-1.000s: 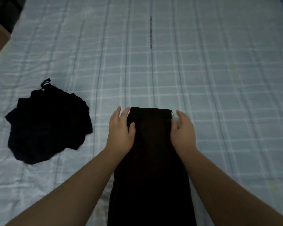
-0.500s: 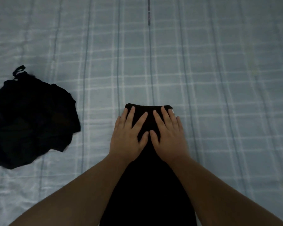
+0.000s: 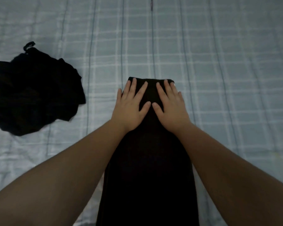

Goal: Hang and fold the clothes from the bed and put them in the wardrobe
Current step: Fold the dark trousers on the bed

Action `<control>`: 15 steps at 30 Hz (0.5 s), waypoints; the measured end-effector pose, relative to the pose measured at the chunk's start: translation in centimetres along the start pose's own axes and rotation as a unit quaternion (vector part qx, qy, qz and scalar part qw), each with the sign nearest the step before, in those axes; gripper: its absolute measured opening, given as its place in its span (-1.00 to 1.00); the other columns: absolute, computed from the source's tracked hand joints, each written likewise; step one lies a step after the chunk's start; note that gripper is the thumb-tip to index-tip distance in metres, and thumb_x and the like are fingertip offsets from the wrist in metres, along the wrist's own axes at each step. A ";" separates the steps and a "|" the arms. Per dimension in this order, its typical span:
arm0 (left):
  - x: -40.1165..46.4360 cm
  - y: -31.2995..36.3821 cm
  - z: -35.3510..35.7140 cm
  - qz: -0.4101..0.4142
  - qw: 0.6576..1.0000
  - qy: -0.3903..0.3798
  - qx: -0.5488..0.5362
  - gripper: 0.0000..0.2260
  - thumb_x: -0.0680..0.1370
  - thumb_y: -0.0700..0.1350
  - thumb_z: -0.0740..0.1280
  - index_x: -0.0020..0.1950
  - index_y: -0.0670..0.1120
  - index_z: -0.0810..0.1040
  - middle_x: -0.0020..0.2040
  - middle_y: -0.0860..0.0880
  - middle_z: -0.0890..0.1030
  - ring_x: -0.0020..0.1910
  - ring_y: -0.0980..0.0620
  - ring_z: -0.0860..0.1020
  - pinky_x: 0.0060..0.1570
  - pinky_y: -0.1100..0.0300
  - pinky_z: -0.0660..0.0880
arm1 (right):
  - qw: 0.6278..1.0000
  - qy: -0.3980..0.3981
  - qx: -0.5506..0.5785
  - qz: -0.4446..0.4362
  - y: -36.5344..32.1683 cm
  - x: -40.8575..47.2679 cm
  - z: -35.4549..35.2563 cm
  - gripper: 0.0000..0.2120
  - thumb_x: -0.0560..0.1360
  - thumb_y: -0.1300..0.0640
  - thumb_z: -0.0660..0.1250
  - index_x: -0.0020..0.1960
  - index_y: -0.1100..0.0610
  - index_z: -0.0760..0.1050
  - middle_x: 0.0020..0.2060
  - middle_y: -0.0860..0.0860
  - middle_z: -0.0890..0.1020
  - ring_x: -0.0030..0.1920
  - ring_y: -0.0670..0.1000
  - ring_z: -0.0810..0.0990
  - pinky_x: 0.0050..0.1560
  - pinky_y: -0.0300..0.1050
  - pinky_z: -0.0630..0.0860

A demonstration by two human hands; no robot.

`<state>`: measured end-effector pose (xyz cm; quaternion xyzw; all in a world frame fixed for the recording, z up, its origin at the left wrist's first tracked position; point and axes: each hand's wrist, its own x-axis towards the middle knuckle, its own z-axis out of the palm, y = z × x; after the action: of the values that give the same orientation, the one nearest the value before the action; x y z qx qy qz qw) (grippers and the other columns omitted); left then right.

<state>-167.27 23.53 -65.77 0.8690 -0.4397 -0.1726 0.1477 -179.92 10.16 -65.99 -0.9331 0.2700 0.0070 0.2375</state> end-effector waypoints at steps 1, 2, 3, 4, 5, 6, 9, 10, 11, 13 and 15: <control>-1.0 0.4 -0.7 -0.003 1.000 -0.001 -0.006 -0.42 0.66 0.22 0.01 0.62 0.16 -0.12 0.64 -0.08 -0.14 0.61 -0.03 -0.21 0.56 -0.12 -0.19 | 1.000 -0.004 -0.011 0.006 -0.5 -0.9 -0.8 -0.35 0.62 -0.20 -0.03 0.65 -0.03 -0.08 0.64 0.04 -0.07 0.62 0.05 -0.15 0.59 0.20 -0.11; -2.7 1.1 -1.5 0.000 1.000 0.007 -0.007 -0.42 0.66 0.20 0.01 0.63 0.14 -0.12 0.64 -0.09 -0.15 0.61 -0.04 -0.22 0.55 -0.10 -0.21 | 0.999 0.001 -0.029 0.015 -1.2 -2.5 -1.6 -0.36 0.64 -0.17 -0.01 0.65 -0.02 -0.09 0.64 0.04 -0.08 0.62 0.05 -0.16 0.59 0.20 -0.13; -4.7 1.9 -2.1 0.010 1.000 0.017 -0.005 -0.43 0.66 0.18 0.02 0.63 0.13 -0.11 0.64 -0.09 -0.13 0.61 -0.05 -0.21 0.55 -0.09 -0.21 | 0.999 0.010 -0.047 0.023 -2.0 -4.4 -2.2 -0.37 0.65 -0.13 0.00 0.65 -0.01 -0.09 0.64 0.05 -0.08 0.62 0.05 -0.16 0.59 0.20 -0.13; -7.2 2.8 -2.5 0.021 1.000 0.022 -0.003 -0.43 0.67 0.15 0.03 0.63 0.11 -0.10 0.65 -0.09 -0.11 0.61 -0.05 -0.20 0.56 -0.09 -0.19 | 0.998 0.018 -0.056 0.029 -3.0 -6.9 -2.7 -0.39 0.66 -0.11 0.01 0.65 0.00 -0.08 0.64 0.05 -0.06 0.62 0.05 -0.14 0.59 0.21 -0.11; -9.4 3.4 -2.5 0.027 0.999 0.024 -0.002 -0.43 0.67 0.13 0.05 0.64 0.09 -0.08 0.65 -0.08 -0.08 0.61 -0.06 -0.18 0.57 -0.08 -0.16 | 0.998 0.022 -0.055 0.033 -4.0 -9.1 -2.8 -0.39 0.66 -0.10 0.02 0.65 0.00 -0.06 0.64 0.05 -0.04 0.63 0.06 -0.13 0.59 0.22 -0.09; -11.2 3.9 -2.3 0.027 0.999 0.022 0.002 -0.42 0.67 0.11 0.08 0.63 0.07 -0.07 0.64 -0.08 -0.06 0.61 -0.06 -0.16 0.57 -0.08 -0.13 | 0.998 0.018 -0.051 0.036 -4.8 -11.0 -2.8 -0.40 0.66 -0.10 0.01 0.65 0.00 -0.05 0.64 0.05 -0.03 0.63 0.06 -0.12 0.59 0.22 -0.07; -17.4 4.6 -1.1 0.013 1.000 -0.004 0.027 -0.42 0.66 0.10 0.10 0.63 0.05 -0.03 0.64 -0.08 -0.01 0.61 -0.07 -0.14 0.57 -0.11 -0.07 | 0.997 -0.015 -0.054 0.046 -6.8 -17.8 -2.2 -0.41 0.66 -0.11 0.00 0.64 -0.05 -0.05 0.64 0.02 -0.04 0.62 0.03 -0.16 0.59 0.21 -0.08; -19.3 4.7 -0.5 0.008 0.999 -0.011 0.036 -0.42 0.65 0.11 0.09 0.63 0.05 -0.02 0.64 -0.09 0.00 0.62 -0.07 -0.13 0.57 -0.13 -0.05 | 0.997 -0.020 -0.055 0.047 -7.2 -19.8 -1.9 -0.41 0.66 -0.12 0.00 0.64 -0.06 -0.05 0.64 0.01 -0.04 0.62 0.03 -0.17 0.59 0.21 -0.09; -21.4 4.8 0.2 0.003 0.999 -0.019 0.048 -0.42 0.65 0.12 0.08 0.63 0.04 0.00 0.64 -0.10 0.02 0.62 -0.09 -0.11 0.56 -0.14 -0.03 | 0.997 -0.024 -0.060 0.047 -7.5 -21.8 -1.4 -0.41 0.66 -0.13 0.00 0.64 -0.07 -0.04 0.64 0.02 -0.03 0.63 0.03 -0.16 0.59 0.20 -0.09; -24.7 4.5 1.5 -0.001 0.996 -0.035 0.082 -0.43 0.64 0.16 0.04 0.63 0.06 0.03 0.63 -0.11 0.06 0.62 -0.10 -0.07 0.56 -0.16 -0.01 | 0.995 -0.039 -0.080 0.045 -7.6 -25.1 -0.1 -0.41 0.65 -0.15 -0.01 0.64 -0.06 -0.02 0.63 0.03 0.00 0.63 0.06 -0.13 0.59 0.22 -0.07; -26.6 3.7 2.8 -0.010 0.994 -0.042 0.099 -0.43 0.64 0.19 0.02 0.63 0.08 0.04 0.63 -0.12 0.08 0.62 -0.12 -0.02 0.55 -0.17 0.02 | 0.992 -0.055 -0.101 0.047 -6.9 -27.1 1.4 -0.41 0.65 -0.16 -0.02 0.64 -0.05 -0.01 0.63 0.05 0.02 0.63 0.08 -0.11 0.57 0.25 -0.03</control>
<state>-185.86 42.79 -62.22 0.8755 -0.4519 -0.1662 0.0403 -199.40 29.49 -60.32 -0.9366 0.2983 0.0972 0.1563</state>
